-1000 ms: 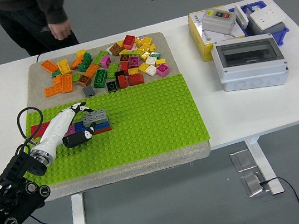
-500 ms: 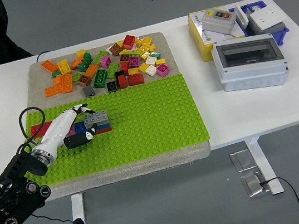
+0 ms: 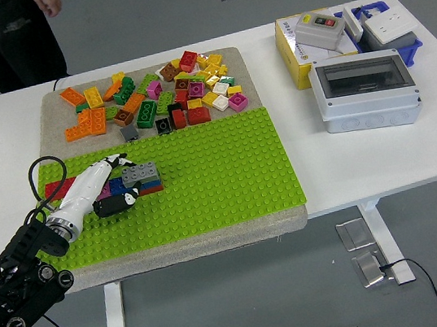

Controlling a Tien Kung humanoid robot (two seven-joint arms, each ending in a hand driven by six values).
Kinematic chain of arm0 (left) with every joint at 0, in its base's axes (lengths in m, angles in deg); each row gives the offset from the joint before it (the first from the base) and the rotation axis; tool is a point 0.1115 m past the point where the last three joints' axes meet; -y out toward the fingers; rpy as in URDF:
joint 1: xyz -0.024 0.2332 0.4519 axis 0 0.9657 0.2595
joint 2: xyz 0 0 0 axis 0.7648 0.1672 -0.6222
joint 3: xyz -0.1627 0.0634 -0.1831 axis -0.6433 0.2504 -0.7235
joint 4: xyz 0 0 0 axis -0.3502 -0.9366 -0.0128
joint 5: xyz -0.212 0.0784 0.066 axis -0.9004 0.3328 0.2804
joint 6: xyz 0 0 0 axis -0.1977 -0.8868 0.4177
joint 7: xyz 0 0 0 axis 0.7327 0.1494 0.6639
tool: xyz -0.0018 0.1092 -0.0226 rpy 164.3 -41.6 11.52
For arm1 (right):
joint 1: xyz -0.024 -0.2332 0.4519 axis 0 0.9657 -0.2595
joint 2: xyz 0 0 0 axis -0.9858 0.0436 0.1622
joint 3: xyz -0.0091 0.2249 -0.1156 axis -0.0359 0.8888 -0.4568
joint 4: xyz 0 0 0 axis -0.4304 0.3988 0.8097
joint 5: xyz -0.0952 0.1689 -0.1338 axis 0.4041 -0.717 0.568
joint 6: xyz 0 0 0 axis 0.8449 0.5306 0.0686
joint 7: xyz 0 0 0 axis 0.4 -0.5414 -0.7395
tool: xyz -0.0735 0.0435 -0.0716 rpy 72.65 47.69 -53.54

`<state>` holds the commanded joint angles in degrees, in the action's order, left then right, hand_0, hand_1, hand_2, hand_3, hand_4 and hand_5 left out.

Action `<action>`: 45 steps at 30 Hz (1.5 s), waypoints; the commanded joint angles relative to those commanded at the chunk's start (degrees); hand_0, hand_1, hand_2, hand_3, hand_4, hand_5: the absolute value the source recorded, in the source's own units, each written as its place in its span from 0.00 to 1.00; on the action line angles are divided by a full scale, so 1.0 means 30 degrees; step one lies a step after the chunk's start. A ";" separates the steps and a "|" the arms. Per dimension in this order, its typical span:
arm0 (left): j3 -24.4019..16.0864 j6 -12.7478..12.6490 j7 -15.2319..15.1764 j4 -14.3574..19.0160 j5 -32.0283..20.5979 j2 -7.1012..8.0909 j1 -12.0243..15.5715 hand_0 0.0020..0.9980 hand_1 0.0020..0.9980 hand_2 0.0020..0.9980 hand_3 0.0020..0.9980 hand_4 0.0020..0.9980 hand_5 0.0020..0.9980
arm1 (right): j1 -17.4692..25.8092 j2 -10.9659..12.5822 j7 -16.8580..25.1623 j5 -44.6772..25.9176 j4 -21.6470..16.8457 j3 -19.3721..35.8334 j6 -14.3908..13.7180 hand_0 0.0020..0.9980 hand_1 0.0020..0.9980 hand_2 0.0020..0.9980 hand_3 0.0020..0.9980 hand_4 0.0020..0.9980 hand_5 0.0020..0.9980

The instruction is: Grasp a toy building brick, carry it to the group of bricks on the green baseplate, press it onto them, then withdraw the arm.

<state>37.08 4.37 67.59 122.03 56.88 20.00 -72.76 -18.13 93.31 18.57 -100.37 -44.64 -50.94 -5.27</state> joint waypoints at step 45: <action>0.0320 0.0424 0.0222 -0.0105 0.0010 0.0119 -0.0411 1.00 0.96 0.94 0.66 0.55 0.27 | 0.0045 0.0014 0.0184 -0.0113 -0.0014 -0.0095 -0.0051 0.65 0.63 0.61 0.61 0.63 1.00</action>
<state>38.04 5.65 68.25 121.72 56.91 20.36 -74.00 -17.99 93.36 19.12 -100.71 -44.68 -51.22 -5.42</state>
